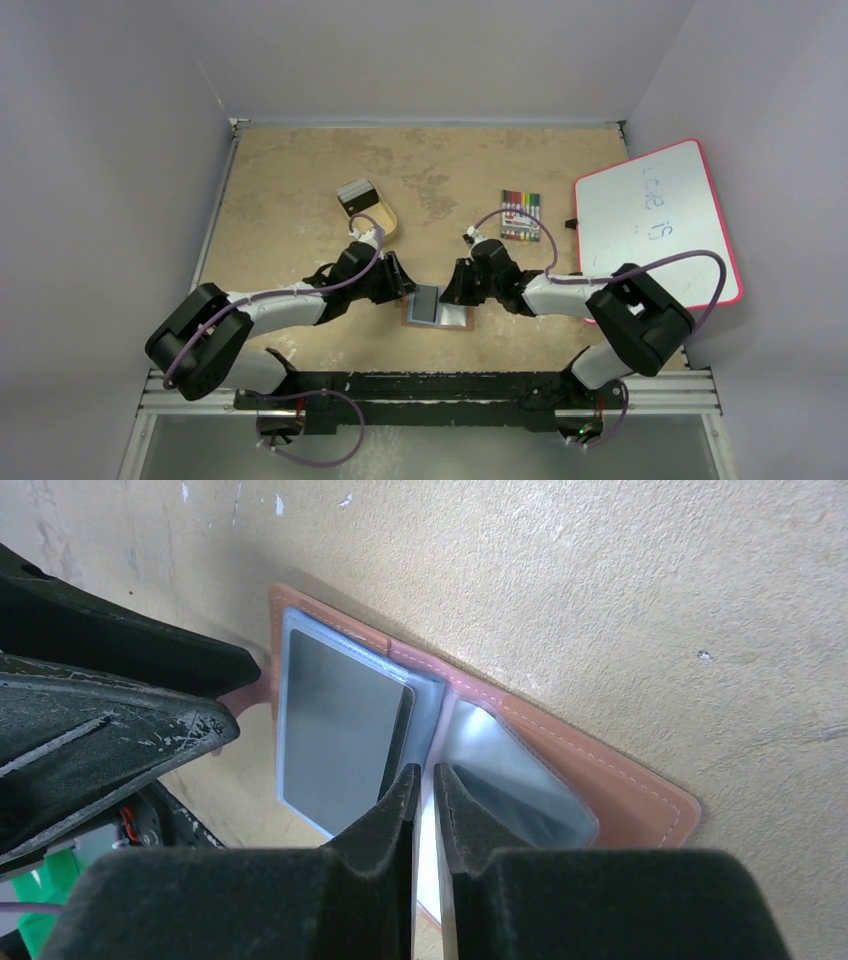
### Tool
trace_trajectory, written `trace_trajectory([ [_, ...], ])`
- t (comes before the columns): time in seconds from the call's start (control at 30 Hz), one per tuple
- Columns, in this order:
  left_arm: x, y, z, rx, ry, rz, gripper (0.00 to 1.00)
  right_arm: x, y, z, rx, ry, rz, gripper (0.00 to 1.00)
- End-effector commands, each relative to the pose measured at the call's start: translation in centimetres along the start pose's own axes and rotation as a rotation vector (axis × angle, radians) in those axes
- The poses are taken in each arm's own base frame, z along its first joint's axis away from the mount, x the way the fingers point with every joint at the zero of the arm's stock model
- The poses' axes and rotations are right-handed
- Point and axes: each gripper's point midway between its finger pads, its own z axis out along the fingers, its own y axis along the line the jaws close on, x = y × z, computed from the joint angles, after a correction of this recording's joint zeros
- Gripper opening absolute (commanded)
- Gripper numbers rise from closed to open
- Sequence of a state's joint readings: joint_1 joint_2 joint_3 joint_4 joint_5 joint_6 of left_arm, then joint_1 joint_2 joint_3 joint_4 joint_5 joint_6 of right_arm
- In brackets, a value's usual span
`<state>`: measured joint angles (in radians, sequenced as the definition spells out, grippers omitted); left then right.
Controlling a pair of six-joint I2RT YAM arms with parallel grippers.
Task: Put the credit cards into the card holder
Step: Turn over the card slot in the card holder.
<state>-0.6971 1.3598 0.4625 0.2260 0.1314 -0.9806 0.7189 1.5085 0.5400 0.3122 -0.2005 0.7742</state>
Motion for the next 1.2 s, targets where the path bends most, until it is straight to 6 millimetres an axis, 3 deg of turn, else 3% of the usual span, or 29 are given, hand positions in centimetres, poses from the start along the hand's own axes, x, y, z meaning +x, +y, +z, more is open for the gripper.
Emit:
trace_trajectory([
  [0.0, -0.9, -1.6, 0.3, 0.066, -0.037, 0.021, 0.43, 0.9, -1.3, 0.4, 0.027, 0.011, 0.011, 0.11],
  [0.4, -2.0, -4.8, -0.9, 0.185, -0.065, -0.026, 0.43, 1.4, -1.5, 0.4, 0.027, 0.022, 0.011, 0.10],
  [0.57, -1.6, -5.0, -0.2, 0.213, -0.051, -0.039, 0.44, 1.5, -1.6, 0.4, 0.025, 0.024, 0.011, 0.10],
  [0.8, -0.6, -2.9, 1.2, 0.142, -0.018, -0.020, 0.44, 1.1, -1.3, 0.3, 0.020, 0.016, 0.005, 0.10],
  [1.17, -0.4, -1.3, 1.1, 0.073, -0.019, 0.014, 0.45, 1.0, -1.4, 0.3, 0.023, 0.008, 0.003, 0.10],
])
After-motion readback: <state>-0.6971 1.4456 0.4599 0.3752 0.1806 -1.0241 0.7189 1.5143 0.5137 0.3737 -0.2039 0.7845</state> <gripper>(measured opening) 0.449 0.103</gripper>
